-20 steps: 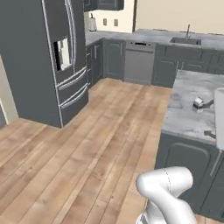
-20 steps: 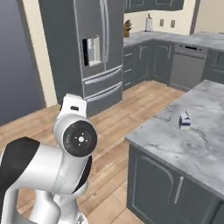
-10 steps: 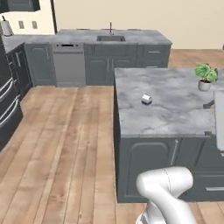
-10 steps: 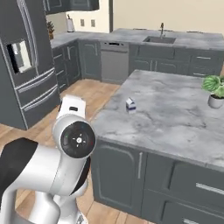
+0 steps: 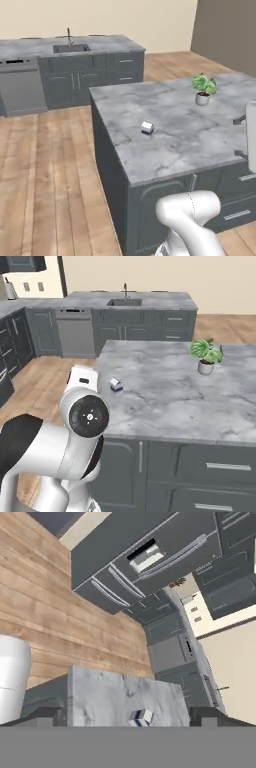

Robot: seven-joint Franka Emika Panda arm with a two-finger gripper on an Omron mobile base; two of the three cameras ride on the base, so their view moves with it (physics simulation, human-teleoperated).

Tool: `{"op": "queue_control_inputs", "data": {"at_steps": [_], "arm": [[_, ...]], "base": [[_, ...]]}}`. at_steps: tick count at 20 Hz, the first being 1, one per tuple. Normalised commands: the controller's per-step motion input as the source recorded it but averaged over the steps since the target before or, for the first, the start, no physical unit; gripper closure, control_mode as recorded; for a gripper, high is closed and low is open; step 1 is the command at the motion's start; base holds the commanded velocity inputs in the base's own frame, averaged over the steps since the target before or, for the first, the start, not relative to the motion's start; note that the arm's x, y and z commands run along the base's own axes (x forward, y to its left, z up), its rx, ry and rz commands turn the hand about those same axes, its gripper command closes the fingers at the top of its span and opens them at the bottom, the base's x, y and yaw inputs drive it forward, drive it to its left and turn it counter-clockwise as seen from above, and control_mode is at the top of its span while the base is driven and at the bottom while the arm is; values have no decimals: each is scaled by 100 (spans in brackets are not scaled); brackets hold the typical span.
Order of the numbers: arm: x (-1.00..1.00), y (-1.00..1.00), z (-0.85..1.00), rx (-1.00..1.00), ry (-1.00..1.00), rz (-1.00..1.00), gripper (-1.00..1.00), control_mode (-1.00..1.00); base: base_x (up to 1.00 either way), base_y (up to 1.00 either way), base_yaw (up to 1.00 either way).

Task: Pick the water bottle, milk, bottled water from the counter and place them in the open cabinet.

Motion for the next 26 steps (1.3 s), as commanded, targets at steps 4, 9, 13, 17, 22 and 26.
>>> {"op": "queue_control_inputs", "data": {"at_steps": [4,9,13,17,22,26], "arm": [[0,0,0,0,0,0,-100,100],[0,0,0,0,0,0,-100,100],[0,0,0,0,0,0,-100,100],[0,0,0,0,0,0,-100,100],[0,0,0,0,0,0,-100,100],[11,1,-11,0,3,0,-100,-100]], "base": [[41,65,-42],[29,65,-39],[45,60,-36],[61,52,-33],[22,25,-13],[9,0,0]]}}
